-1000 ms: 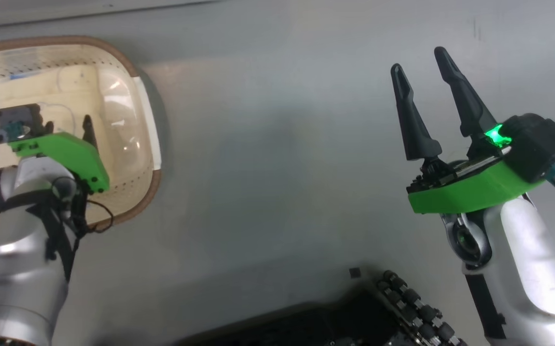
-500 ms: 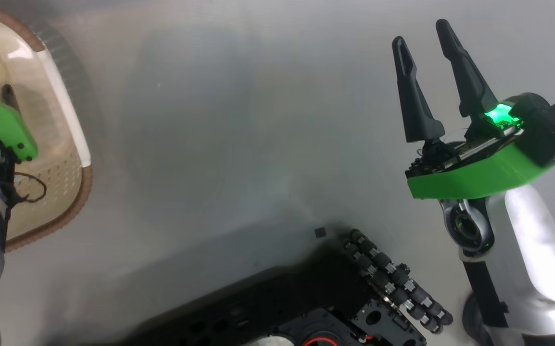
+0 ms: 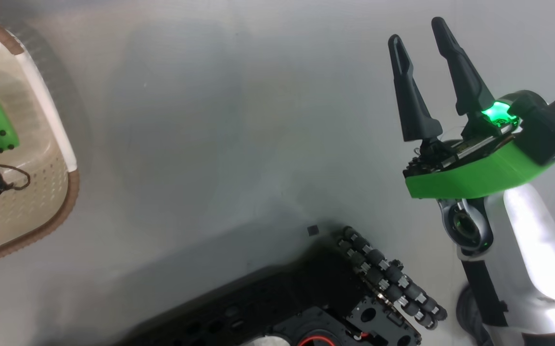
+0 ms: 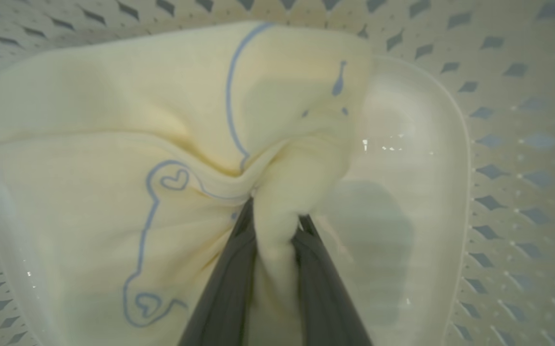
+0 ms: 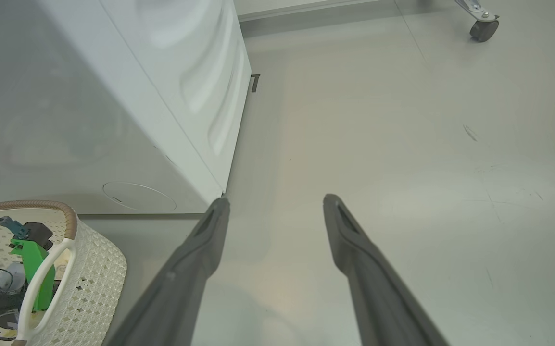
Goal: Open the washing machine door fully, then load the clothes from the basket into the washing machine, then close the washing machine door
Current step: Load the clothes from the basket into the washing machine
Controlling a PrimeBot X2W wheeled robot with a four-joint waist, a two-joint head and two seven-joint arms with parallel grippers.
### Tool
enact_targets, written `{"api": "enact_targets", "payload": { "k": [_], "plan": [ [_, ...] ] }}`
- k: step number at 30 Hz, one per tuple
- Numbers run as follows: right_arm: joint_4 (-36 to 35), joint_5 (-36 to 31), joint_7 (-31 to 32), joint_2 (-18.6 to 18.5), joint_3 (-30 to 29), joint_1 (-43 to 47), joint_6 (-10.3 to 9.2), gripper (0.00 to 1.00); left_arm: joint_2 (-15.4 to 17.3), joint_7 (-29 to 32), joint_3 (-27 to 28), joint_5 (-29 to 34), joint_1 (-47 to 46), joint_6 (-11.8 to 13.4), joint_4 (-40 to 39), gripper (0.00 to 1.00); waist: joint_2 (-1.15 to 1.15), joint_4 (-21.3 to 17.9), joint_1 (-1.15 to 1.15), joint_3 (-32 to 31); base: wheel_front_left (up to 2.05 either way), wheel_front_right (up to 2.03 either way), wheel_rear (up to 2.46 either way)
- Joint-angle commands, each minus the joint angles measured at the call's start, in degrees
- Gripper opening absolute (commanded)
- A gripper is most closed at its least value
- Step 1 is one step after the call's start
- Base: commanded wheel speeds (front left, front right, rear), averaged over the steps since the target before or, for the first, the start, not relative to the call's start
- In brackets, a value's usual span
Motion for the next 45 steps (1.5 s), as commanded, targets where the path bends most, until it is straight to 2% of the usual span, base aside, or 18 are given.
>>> {"api": "enact_targets", "payload": {
  "k": [1,8,17,22,28,34,39,45],
  "plan": [
    [-1.36,0.03,-0.37,-0.46,0.30,2.02,0.24,1.00,1.96,-0.18,0.71,-0.49,3.39,0.47,0.88,0.00,0.00,0.42,0.00,-0.51,0.00,0.00,0.00],
    [-1.49,-1.31,-0.37,-0.45,-1.38,2.49,0.24,1.00,0.00,-5.72,0.92,-1.42,5.19,0.40,0.58,0.00,0.00,2.90,0.00,-3.41,0.00,0.00,0.00],
    [-1.23,-4.54,-0.37,-0.45,-4.01,4.33,0.24,1.00,-3.85,-16.09,1.63,-2.90,8.73,-0.03,-1.45,0.00,0.00,7.23,0.00,-9.65,0.00,0.00,0.00],
    [-0.95,-6.22,-0.37,-0.45,-5.36,5.65,0.24,1.00,-5.33,-17.94,1.77,-2.65,11.02,0.64,-4.62,0.00,0.00,9.35,0.00,-13.10,0.00,0.00,0.00],
    [-0.30,-9.11,-0.37,-0.45,-7.37,8.10,0.24,1.00,-6.79,-18.19,3.88,-0.54,17.31,3.18,-18.10,0.00,0.00,12.63,0.00,-18.84,0.00,0.00,0.00],
    [0.72,-11.02,-0.36,-0.90,-8.14,10.92,0.24,1.00,-8.65,-18.20,6.67,2.74,26.27,4.27,-32.51,0.00,0.00,14.96,0.00,-25.70,0.00,0.00,0.00],
    [0.89,-11.83,0.56,-1.06,-8.86,14.20,0.24,1.00,-10.16,-18.20,7.82,6.21,33.98,4.56,-43.23,0.00,0.00,16.65,0.00,-32.91,0.00,0.00,0.00],
    [0.28,-12.22,2.05,-0.99,-9.06,17.30,0.24,1.00,-10.57,-18.21,7.35,8.75,40.02,4.61,-50.42,0.00,0.00,17.71,0.00,-39.81,0.00,0.00,0.00]
  ]
}}
